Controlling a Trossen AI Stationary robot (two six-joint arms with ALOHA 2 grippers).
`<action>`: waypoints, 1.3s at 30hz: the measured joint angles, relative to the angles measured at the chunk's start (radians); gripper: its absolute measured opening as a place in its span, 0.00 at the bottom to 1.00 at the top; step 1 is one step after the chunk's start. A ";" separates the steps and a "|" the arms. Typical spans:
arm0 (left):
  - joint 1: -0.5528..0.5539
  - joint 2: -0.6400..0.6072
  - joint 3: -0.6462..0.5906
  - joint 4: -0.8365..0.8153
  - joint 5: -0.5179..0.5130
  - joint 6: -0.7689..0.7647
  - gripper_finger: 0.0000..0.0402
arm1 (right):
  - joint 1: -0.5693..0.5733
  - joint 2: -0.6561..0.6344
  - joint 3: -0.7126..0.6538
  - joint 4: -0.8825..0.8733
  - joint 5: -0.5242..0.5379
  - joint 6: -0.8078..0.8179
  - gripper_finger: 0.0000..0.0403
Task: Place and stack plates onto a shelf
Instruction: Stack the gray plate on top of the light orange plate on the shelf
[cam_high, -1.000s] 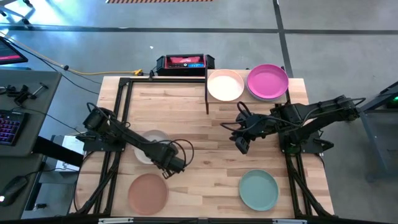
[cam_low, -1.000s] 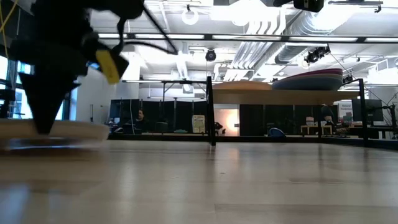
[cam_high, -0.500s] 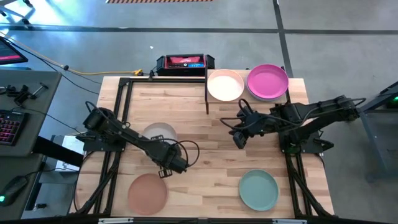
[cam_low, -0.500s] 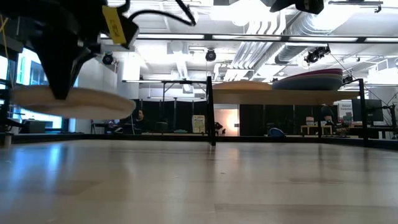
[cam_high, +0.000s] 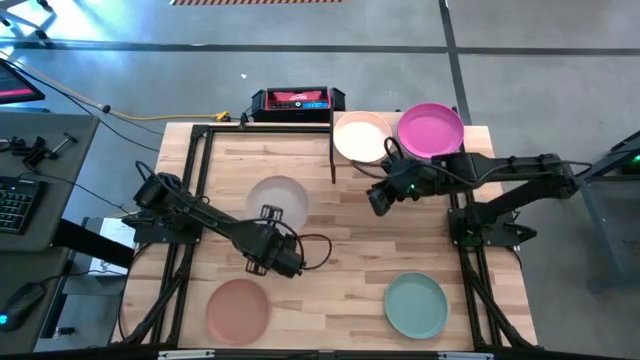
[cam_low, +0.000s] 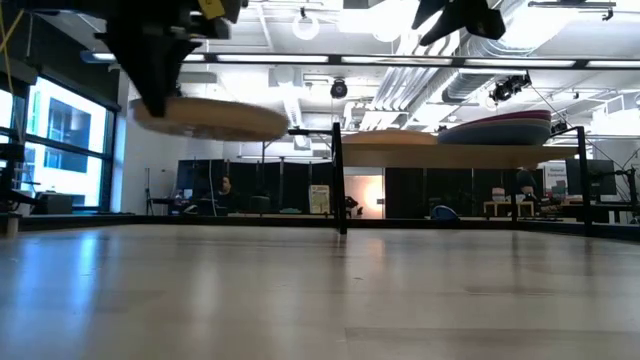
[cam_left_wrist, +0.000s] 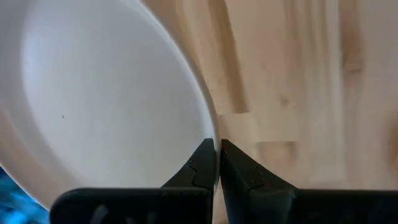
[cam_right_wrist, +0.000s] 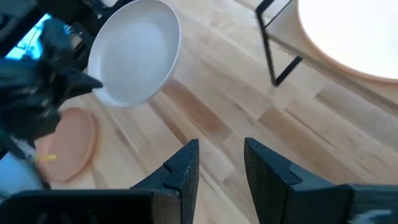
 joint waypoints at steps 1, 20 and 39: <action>0.000 0.000 0.006 0.000 -0.021 0.042 0.00 | -0.015 0.000 0.000 0.000 -0.009 -0.001 0.27; 0.001 0.000 0.024 0.035 -0.312 0.467 0.01 | -0.154 0.022 0.001 0.128 -0.107 -0.132 0.27; 0.002 0.000 0.025 0.109 -0.393 0.594 0.02 | -0.149 0.142 0.001 0.211 -0.111 -0.119 0.27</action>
